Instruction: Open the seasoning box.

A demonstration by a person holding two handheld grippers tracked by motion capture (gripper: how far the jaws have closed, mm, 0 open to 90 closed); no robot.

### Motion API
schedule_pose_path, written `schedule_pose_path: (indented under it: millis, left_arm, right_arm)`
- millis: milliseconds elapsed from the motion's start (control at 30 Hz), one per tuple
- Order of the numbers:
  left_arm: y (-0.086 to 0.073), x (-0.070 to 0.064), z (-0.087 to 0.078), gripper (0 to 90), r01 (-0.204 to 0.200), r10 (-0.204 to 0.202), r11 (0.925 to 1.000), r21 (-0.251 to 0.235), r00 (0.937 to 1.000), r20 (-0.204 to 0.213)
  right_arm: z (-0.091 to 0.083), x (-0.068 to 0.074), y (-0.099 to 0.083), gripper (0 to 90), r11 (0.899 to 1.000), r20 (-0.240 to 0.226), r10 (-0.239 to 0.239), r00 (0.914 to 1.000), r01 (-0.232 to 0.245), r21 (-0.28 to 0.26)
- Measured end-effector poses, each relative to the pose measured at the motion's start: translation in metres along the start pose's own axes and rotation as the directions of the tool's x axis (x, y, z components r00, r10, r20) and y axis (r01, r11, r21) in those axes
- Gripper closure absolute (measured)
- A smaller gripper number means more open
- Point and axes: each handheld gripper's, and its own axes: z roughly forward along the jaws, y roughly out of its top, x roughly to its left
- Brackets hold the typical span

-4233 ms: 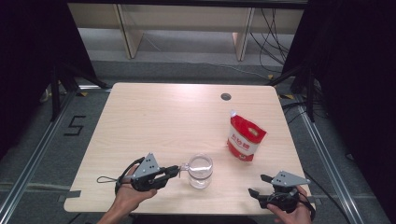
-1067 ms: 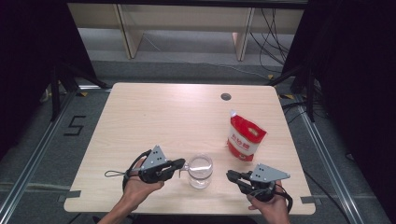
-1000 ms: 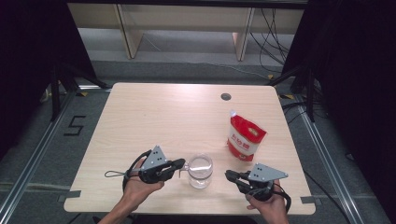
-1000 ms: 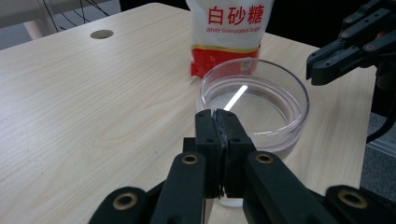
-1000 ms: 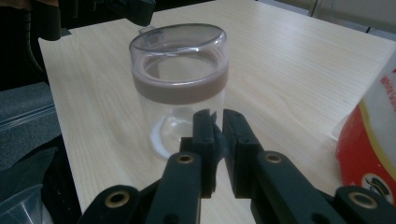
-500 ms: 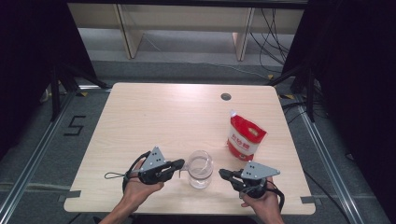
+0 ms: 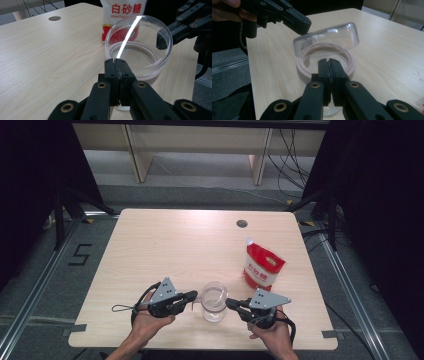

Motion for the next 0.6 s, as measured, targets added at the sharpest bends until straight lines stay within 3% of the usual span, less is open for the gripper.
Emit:
schedule_pose_path:
  millis: [33, 67, 200, 267, 300, 333, 400, 433, 467, 500, 533, 567, 600]
  left_arm:
    - [0.0, -0.001, 0.001, 87.1, 0.021, -0.021, 0.9997, -0.008, 0.9998, -0.005]
    - [0.0, -0.001, 0.0, 86.4, 0.019, -0.019, 0.9998, -0.005, 0.9998, -0.003]
    - [0.0, -0.002, -0.004, 81.0, 0.041, -0.041, 0.9991, 0.0, 0.9991, 0.007]
    - [-0.002, -0.001, -0.006, 71.3, 0.028, -0.028, 0.9995, 0.014, 0.9996, 0.007]
    - [-0.004, -0.002, -0.007, 71.3, 0.035, -0.035, 0.9993, 0.014, 0.9994, 0.005]
    - [-0.008, -0.002, -0.008, 66.9, 0.034, -0.034, 0.999, 0.03, 0.9994, -0.003]
    - [-0.013, -0.004, -0.009, 59.5, 0.035, -0.034, 0.9986, 0.04, 0.9994, -0.01]
    - [-0.015, -0.003, -0.009, 55.4, 0.005, -0.005, 0.9989, 0.047, 0.9999, -0.012]
    - [-0.017, -0.003, -0.01, 47.5, 0.006, -0.005, 0.9984, 0.057, 0.9999, -0.015]
    - [-0.018, -0.004, -0.01, 47.5, 0.024, -0.023, 0.998, 0.059, 0.9994, -0.027]
    - [-0.021, -0.004, -0.011, 44.9, 0.043, -0.041, 0.9968, 0.067, 0.9988, -0.028]
    - [-0.024, -0.004, -0.011, 42.2, 0.046, -0.044, 0.9966, 0.068, 0.9984, -0.034]
    - [-0.025, -0.002, -0.012, 39.5, 0.033, -0.03, 0.9959, 0.084, 0.9987, -0.042]
  right_arm:
    - [0.001, 0.001, 0.001, 88.9, 1.0, -0.01, 0.0, 1.0, 0.0, 0.001]
    - [0.001, 0.002, 0.001, 89.0, 1.0, -0.007, 0.017, 0.9998, -0.017, 0.003]
    - [0.003, 0.002, 0.004, 89.0, 1.0, -0.006, 0.004, 1.0, -0.004, -0.003]
    - [0.004, 0.003, 0.005, 89.0, 1.0, -0.008, 0.0, 1.0, 0.0, -0.014]
    - [0.004, 0.003, 0.005, 89.0, 1.0, -0.008, 0.0, 1.0, 0.0, -0.014]
    - [0.005, 0.005, 0.006, 89.0, 0.999, -0.005, 0.021, 0.9998, -0.021, -0.025]
    - [0.005, 0.003, 0.008, 88.9, 1.0, -0.009, -0.003, 1.0, 0.002, -0.023]
    - [0.005, 0.004, 0.008, 88.9, 1.0, -0.007, -0.009, 0.9999, 0.009, -0.022]
    - [0.006, 0.003, 0.01, 88.9, 0.999, -0.005, -0.031, 0.9995, 0.031, -0.036]
    - [0.006, 0.003, 0.01, 88.9, 0.999, -0.005, -0.031, 0.9995, 0.031, -0.036]
    - [0.007, 0.005, 0.01, 88.9, 0.999, -0.001, 0.005, 1.0, -0.005, -0.036]
    - [0.008, 0.005, 0.011, 88.8, 0.999, 0.008, -0.018, 0.9998, 0.019, -0.044]
    - [0.007, 0.007, 0.011, 88.8, 1.0, -0.014, 0.015, 0.9998, -0.015, -0.026]
